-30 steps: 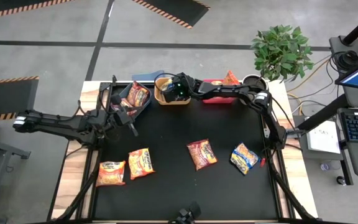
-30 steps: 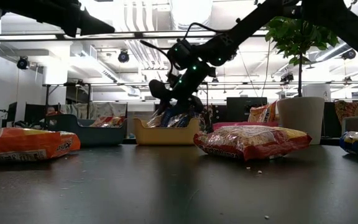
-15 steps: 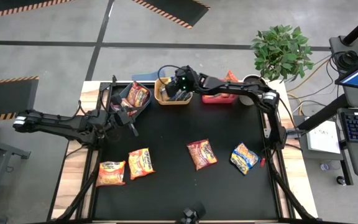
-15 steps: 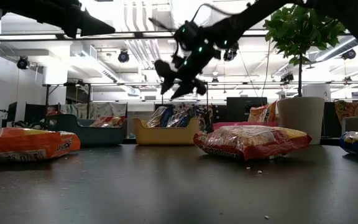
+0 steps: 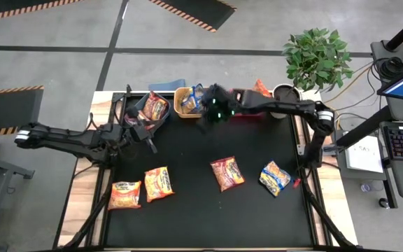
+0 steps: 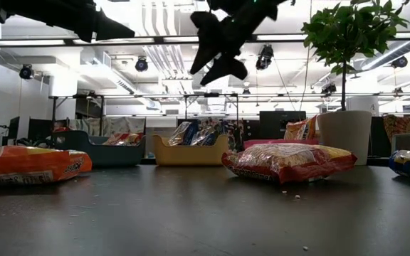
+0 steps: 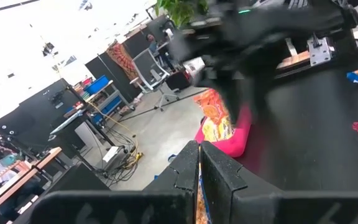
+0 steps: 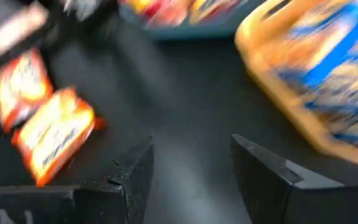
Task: Sort Maruchan noodles
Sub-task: Put the red noodle pack into the blue bin
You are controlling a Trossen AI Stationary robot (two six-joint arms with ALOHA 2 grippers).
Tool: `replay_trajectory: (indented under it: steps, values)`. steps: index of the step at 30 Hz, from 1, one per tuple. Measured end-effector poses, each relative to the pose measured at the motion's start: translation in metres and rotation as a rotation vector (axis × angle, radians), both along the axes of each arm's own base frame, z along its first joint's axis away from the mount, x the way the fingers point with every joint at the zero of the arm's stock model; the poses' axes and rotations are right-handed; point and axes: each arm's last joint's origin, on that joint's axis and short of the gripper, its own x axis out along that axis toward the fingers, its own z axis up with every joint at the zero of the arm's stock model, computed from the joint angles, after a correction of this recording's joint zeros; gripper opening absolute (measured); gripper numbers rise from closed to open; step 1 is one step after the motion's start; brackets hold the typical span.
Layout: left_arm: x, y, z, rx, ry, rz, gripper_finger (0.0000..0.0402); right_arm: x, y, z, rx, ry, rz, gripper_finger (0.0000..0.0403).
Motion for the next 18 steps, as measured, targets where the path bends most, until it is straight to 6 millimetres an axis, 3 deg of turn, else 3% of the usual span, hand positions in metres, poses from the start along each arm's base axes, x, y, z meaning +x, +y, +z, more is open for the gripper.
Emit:
replay_trajectory:
  steps: [7, 18]
  values:
    - [0.007, 0.0, 0.001, 0.0, -0.031, 0.0, 0.0, -0.005, 0.06, -0.024, 0.08, 0.218, 0.1, 0.0169]
    - [0.016, -0.003, 0.015, -0.037, -0.102, -0.015, 0.0, -0.026, 0.133, -0.052, 0.105, 0.476, 0.223, 0.0039]
